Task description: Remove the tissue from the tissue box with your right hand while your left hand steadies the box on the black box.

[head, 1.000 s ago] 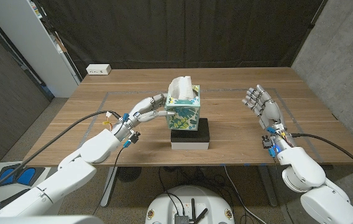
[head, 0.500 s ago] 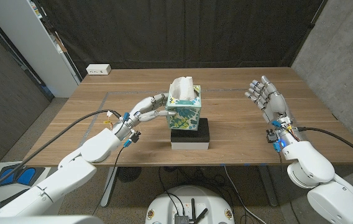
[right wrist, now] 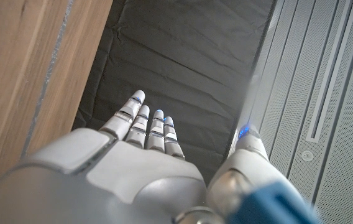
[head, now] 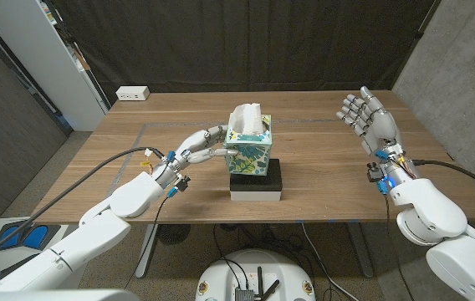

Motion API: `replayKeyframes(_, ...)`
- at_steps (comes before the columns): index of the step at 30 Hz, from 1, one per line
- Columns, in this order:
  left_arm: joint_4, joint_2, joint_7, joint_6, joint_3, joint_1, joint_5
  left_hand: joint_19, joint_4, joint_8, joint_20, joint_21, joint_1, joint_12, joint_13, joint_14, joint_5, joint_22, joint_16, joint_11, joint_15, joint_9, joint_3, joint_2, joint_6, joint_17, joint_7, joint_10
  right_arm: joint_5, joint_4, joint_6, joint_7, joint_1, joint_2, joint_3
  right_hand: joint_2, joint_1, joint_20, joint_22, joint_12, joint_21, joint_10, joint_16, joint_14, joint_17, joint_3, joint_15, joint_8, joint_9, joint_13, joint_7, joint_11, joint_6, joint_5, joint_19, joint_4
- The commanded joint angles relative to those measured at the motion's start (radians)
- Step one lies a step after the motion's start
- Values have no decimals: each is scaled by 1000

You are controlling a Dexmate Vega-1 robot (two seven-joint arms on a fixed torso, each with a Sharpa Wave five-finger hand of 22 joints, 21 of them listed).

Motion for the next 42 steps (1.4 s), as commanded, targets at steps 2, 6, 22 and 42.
replayKeyframes(2, -4, -3, 12, -3, -6, 0, 10, 10, 3, 3, 1, 6, 6, -2, 4, 12, 6, 6, -2, -3, -10, 0, 0, 12, 23, 4, -13, 10, 19, -92, -103, -4, -4, 17, 84, 6, 10, 3, 4, 2, -1, 2, -2, -2, 3, 6, -4, 2, 4, 0, -5, 1, -4, 5, -4, -1)
replayKeyframes(6, 3, -8, 7, -6, 1, -8, 9, 10, 3, 2, 1, 6, 7, -2, 5, 13, 7, 6, -2, -4, -10, 0, 0, 12, 25, 4, -13, 11, 9, -106, -119, 4, -2, 22, 99, 6, 11, 3, 4, 2, -2, 2, -3, -4, 2, 6, -5, 0, 4, 0, -9, -1, -10, 5, -5, -1)
replayKeyframes(22, 20, -21, 7, -17, 12, -21, 13, 11, 3, 1, 1, 7, 11, -2, 6, 16, 8, 6, -2, -7, -11, 1, -1, 16, 32, 4, -14, 18, -112, -127, -152, 23, -22, 38, 137, 7, 14, 0, 4, 2, -4, 2, -5, -9, 2, 8, -3, 7, 4, 0, -4, 1, 7, 6, -12, -1)
replayKeyframes(42, 47, -40, 5, -39, 29, -43, 21, 9, 4, -2, 0, 7, 13, -5, 7, 14, 8, 7, -6, -12, -11, 1, -5, 17, 36, 5, -16, 20, -413, -173, -245, 1, -19, 41, 136, 27, 45, -6, 3, 4, -2, 10, -4, -5, -1, 26, -13, 14, 4, 1, -13, -3, 24, 17, -11, -11)
